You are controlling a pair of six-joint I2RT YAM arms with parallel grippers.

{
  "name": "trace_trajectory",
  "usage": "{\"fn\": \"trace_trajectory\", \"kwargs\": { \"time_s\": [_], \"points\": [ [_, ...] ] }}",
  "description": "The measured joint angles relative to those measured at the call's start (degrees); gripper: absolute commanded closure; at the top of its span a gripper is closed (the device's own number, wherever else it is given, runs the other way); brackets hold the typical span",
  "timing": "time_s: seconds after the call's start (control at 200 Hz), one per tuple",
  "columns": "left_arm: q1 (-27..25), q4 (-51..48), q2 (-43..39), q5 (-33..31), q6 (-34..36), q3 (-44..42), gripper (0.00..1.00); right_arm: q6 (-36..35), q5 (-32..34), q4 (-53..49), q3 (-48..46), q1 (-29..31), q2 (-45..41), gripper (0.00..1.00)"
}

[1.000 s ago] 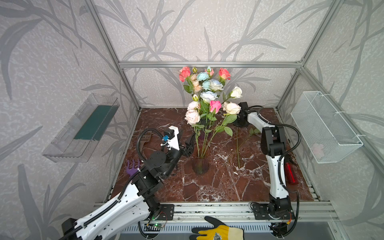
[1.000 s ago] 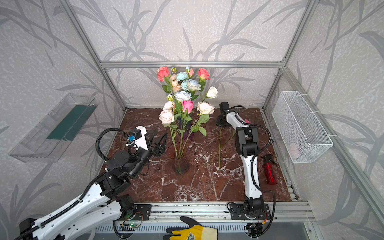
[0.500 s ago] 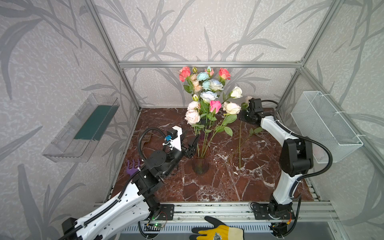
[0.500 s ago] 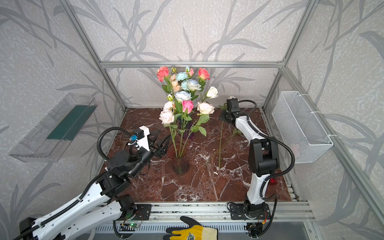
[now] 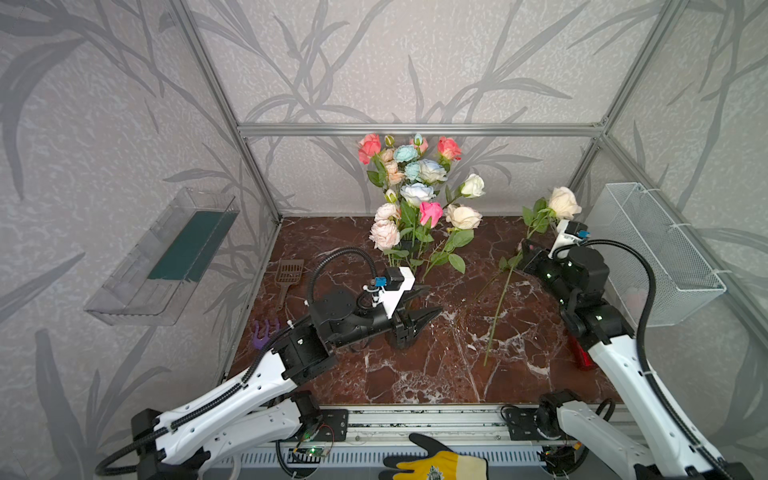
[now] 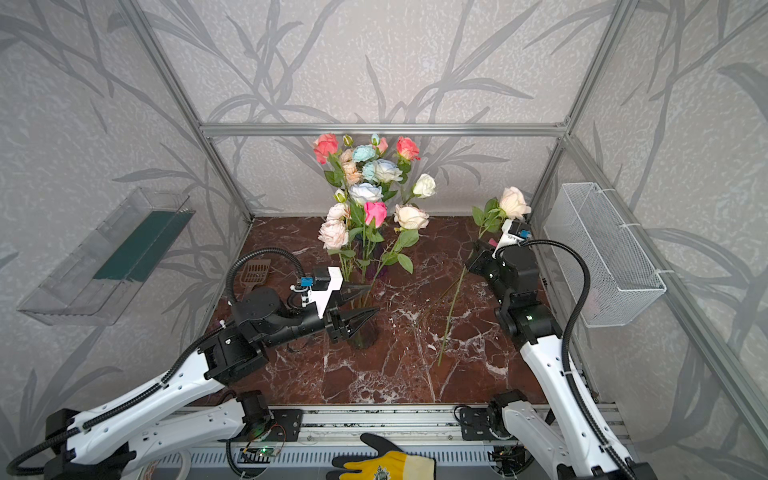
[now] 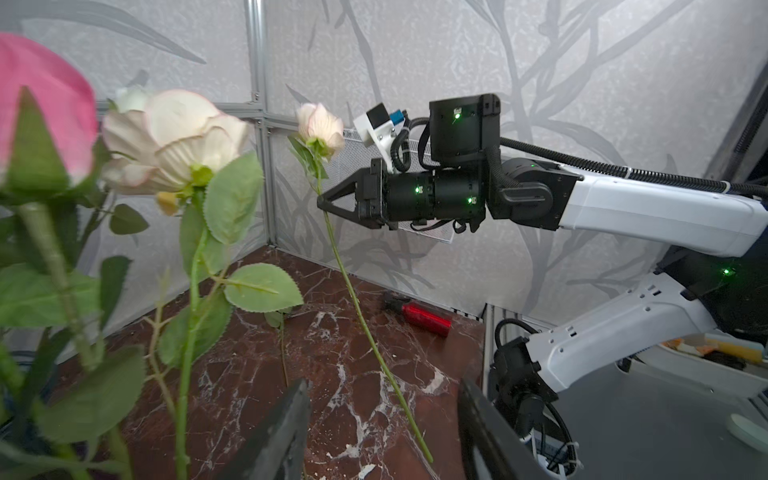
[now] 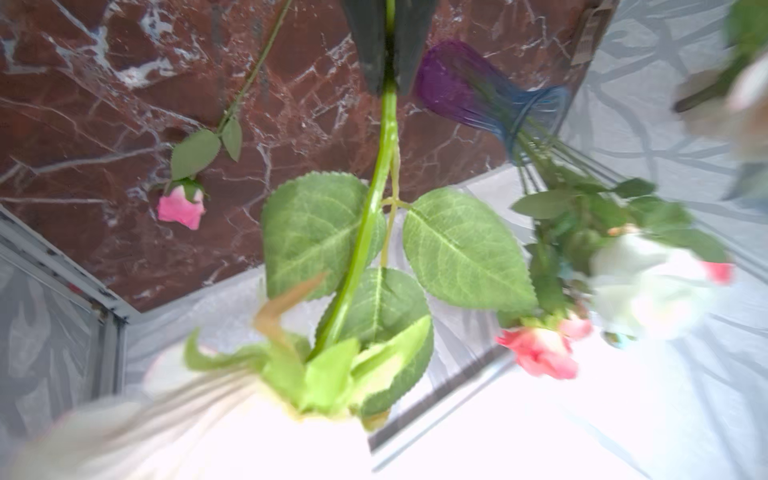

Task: Arrange the flowers into the vase
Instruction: 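Lift the white rose with the right gripper while the left gripper reaches toward it, then close the left gripper on the white rose stem while the right gripper holds it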

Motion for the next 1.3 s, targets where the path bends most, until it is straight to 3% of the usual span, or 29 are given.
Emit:
{"fn": "trace_trajectory", "kwargs": {
  "time_s": [0.12,0.26,0.54,0.875,1.3],
  "points": [
    [-3.3,-2.1,2.4,-0.4,0.7,1.5,0.40,0.4,0.3,3.0,-3.6,3.8,-8.5,1.00],
    [-4.0,-0.9,7.5,-0.5,-1.2,2.0,0.40,0.0,0.4,8.4,-6.5,8.5,-12.8,1.00],
    [-5.7,1.9,17.5,0.6,-4.7,5.1,0.40,-3.7,-0.8,16.7,-9.4,16.9,-14.5,1.00],
    [-6.4,7.5,22.4,2.4,-7.7,7.2,0.39,-3.7,-3.4,22.5,-9.4,18.4,-14.7,1.00],
    [-6.6,8.9,24.0,-2.3,-5.6,10.6,0.64,0.2,-6.4,24.4,-9.4,21.0,-14.2,1.00]
  ]
}}
